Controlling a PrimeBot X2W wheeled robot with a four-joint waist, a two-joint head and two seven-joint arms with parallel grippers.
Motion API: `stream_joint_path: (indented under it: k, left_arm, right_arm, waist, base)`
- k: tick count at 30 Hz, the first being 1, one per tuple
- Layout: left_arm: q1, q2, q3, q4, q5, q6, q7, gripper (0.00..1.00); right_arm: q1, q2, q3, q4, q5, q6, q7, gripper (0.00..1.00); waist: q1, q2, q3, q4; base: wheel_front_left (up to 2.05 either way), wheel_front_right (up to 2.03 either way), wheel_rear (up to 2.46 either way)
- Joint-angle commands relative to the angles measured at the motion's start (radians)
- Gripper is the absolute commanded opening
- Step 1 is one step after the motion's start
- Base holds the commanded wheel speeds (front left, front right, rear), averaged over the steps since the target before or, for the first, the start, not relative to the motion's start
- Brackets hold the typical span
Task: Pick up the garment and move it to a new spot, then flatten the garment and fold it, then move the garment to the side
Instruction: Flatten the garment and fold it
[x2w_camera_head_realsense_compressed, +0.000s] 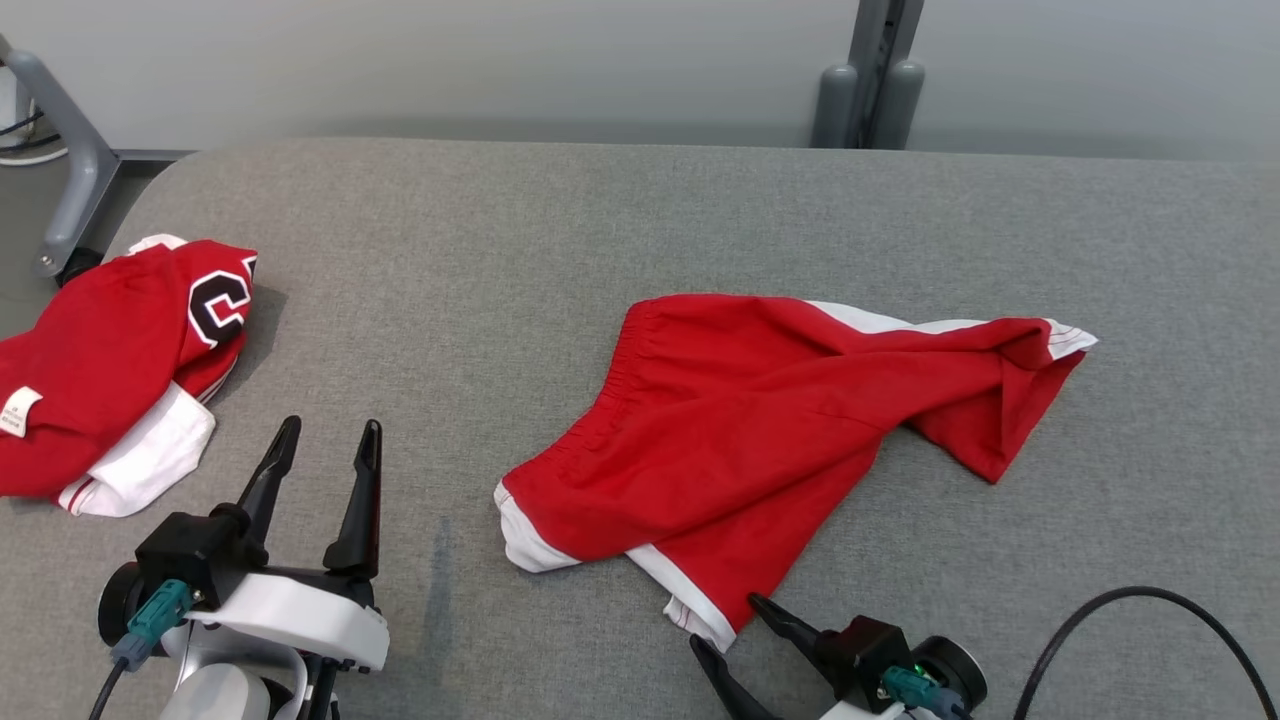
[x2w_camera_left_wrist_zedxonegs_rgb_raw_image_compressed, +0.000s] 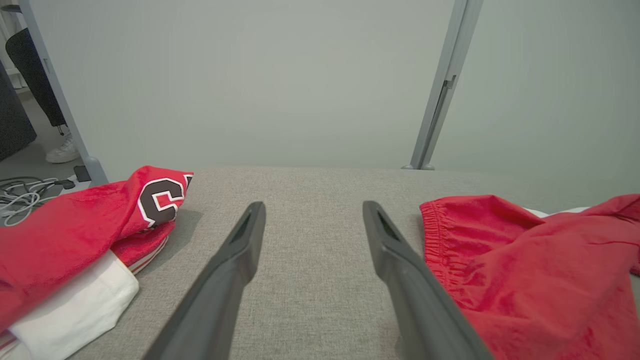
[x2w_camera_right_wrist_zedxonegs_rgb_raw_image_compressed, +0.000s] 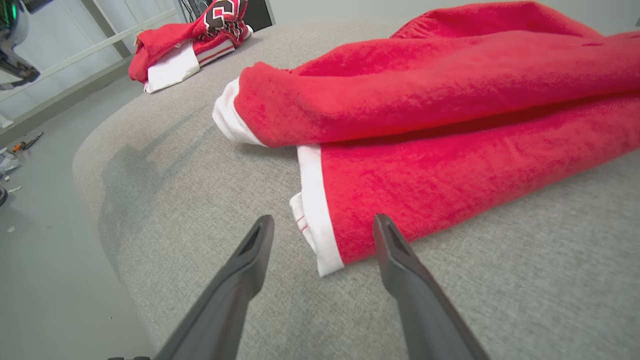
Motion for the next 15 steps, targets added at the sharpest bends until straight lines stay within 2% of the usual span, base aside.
stream_joint_path:
  k: [1, 5, 8, 15]
  left_arm:
    - [-0.022, -0.003, 0.001, 0.006, 0.001, -0.008, -0.008, 1.0]
    - [-0.033, -0.013, -0.004, 0.022, 0.007, -0.014, -0.017, 1.0]
    - [-0.041, -0.018, -0.005, 0.031, 0.009, -0.019, -0.018, 1.0]
    - [-0.042, -0.014, 0.013, 0.04, 0.012, -0.023, -0.024, 1.0]
  right_arm:
    - [-0.026, -0.008, 0.003, 0.028, 0.007, 0.0, -0.008, 1.0]
    - [-0.072, -0.007, 0.003, 0.116, -0.01, 0.0, -0.008, 1.0]
    - [-0.095, -0.008, 0.002, 0.164, -0.004, 0.0, -0.003, 0.0]
    - [-0.114, -0.012, -0.071, 0.184, -0.027, -0.001, -0.034, 0.0]
  waist:
    - [0.0, 0.0, 0.014, 0.014]
    - [0.0, 0.0, 0.026, 0.024]
    - [0.0, 0.0, 0.034, 0.026]
    - [0.0, 0.0, 0.04, 0.008]
  base:
    - [0.0, 0.0, 0.0]
    - [0.0, 0.0, 0.0]
    - [0.0, 0.0, 0.0]
    - [0.0, 0.0, 0.0]
